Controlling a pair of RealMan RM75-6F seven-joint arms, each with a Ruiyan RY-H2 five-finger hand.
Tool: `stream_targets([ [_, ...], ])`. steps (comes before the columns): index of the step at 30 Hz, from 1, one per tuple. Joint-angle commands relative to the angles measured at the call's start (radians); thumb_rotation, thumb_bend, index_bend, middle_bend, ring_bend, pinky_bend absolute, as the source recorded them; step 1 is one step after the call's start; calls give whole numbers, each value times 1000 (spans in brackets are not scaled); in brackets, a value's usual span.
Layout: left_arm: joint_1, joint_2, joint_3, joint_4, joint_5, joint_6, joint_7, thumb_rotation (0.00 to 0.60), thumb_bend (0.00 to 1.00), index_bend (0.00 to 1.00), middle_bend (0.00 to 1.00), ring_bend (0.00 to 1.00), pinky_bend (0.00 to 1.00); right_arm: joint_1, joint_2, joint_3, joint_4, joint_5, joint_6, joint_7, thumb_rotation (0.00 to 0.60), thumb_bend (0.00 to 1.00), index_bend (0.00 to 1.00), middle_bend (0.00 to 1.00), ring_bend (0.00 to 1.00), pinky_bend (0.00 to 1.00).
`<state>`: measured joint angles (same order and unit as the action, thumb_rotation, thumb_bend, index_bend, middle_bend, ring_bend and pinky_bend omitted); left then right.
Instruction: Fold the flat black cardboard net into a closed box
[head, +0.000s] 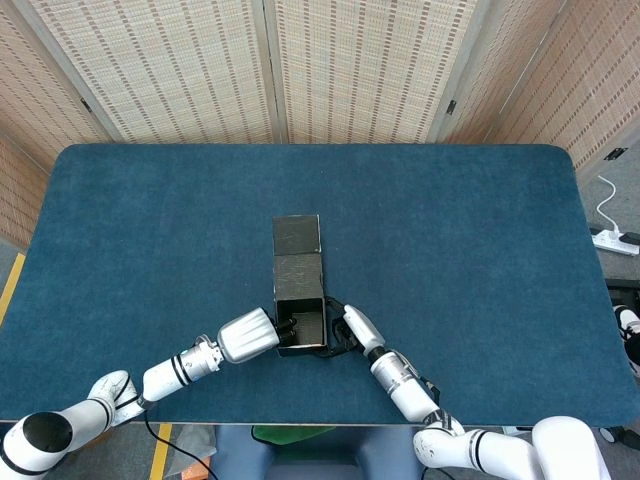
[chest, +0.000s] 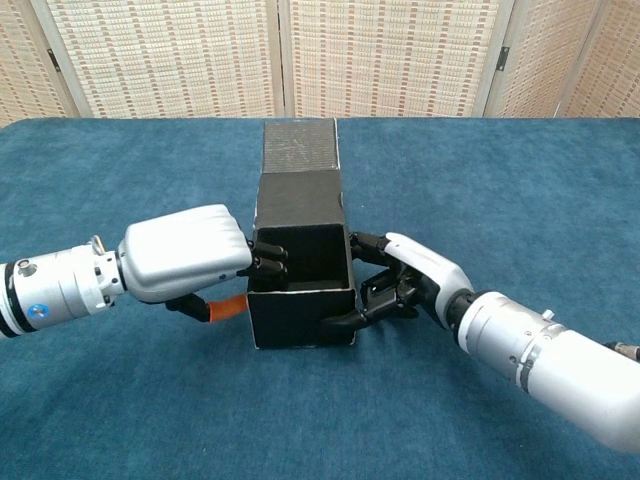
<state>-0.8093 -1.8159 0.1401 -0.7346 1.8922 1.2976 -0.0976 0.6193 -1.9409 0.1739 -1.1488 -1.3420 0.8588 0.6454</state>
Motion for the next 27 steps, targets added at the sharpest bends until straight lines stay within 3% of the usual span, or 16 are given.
stream_targets([
  [1, -1, 3, 2, -14, -7, -6, 0, 600, 372, 585, 546, 860, 901, -4, -3, -4, 5, -7, 9, 3, 600, 249, 543, 604, 772, 1000],
  [11, 8, -11, 0, 9, -21, 16, -26, 600, 372, 691, 673, 860, 883, -7, -16, 4, 15, -8, 18, 22, 600, 250, 543, 604, 772, 1000],
  [14, 13, -16, -3, 27, -24, 40, -46, 600, 372, 689, 670, 860, 883, -6, -20, 12, 18, -6, 23, 25, 600, 250, 543, 604, 772, 1000],
  [16, 17, -15, -5, 33, -29, 50, -60, 600, 372, 652, 633, 860, 883, -3, -22, 18, 18, -5, 25, 24, 600, 250, 543, 604, 772, 1000],
  [21, 27, -4, -24, 23, -46, 87, -65, 600, 372, 428, 447, 856, 882, 9, -31, 37, 20, -2, 30, 18, 600, 250, 543, 604, 772, 1000],
  [27, 43, 25, -47, -11, -69, 124, -57, 600, 370, 222, 309, 831, 882, 33, -62, 69, 51, 13, 31, -5, 600, 251, 543, 585, 772, 1000],
])
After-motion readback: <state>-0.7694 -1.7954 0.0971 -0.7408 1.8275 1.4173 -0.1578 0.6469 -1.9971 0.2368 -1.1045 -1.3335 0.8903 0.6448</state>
